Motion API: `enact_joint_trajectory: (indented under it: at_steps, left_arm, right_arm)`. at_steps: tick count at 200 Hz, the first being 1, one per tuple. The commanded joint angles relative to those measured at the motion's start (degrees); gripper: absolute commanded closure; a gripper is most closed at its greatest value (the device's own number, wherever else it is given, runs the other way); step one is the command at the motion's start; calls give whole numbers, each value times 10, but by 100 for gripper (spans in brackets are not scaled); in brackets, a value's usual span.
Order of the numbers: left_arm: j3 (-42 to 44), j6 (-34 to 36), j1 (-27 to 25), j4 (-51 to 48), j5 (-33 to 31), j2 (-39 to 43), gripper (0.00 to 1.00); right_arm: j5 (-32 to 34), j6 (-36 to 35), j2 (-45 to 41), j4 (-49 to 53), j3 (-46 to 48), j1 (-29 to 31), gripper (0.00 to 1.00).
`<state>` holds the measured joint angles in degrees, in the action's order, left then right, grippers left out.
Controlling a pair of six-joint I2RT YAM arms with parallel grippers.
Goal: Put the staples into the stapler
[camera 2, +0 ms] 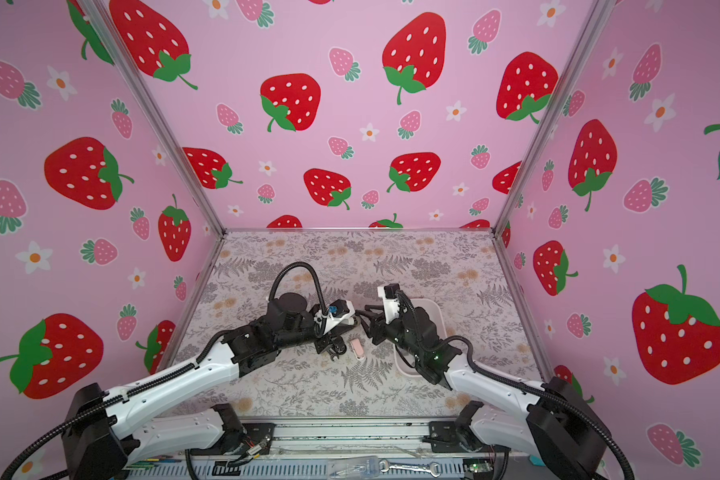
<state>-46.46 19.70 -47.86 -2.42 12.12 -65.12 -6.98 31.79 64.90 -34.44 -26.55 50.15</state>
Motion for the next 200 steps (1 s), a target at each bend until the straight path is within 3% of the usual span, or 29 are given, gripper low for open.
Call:
enact_joint_trajectory:
  at_steps: [1, 34, 59, 141, 200]
  left_arm:
    - [-17, 8, -1, 12, -10, -1, 100]
    - [-18, 10, 0, 3, -25, -16, 100]
    - [-22, 12, -1, 4, -18, -23, 100]
    - [-36, 13, -1, 1, -15, -29, 100]
    - [-47, 16, -1, -4, -12, -13, 100]
  right_arm:
    - [16, 1, -8, 5, 9, 2, 58]
    - [57, -11, -61, 38, 12, 2, 57]
    - [46, -17, -85, 36, 14, 5, 56]
    - [42, -9, 2, 11, 2, 24, 57]
    - [58, -7, -2, 6, 16, 26, 57]
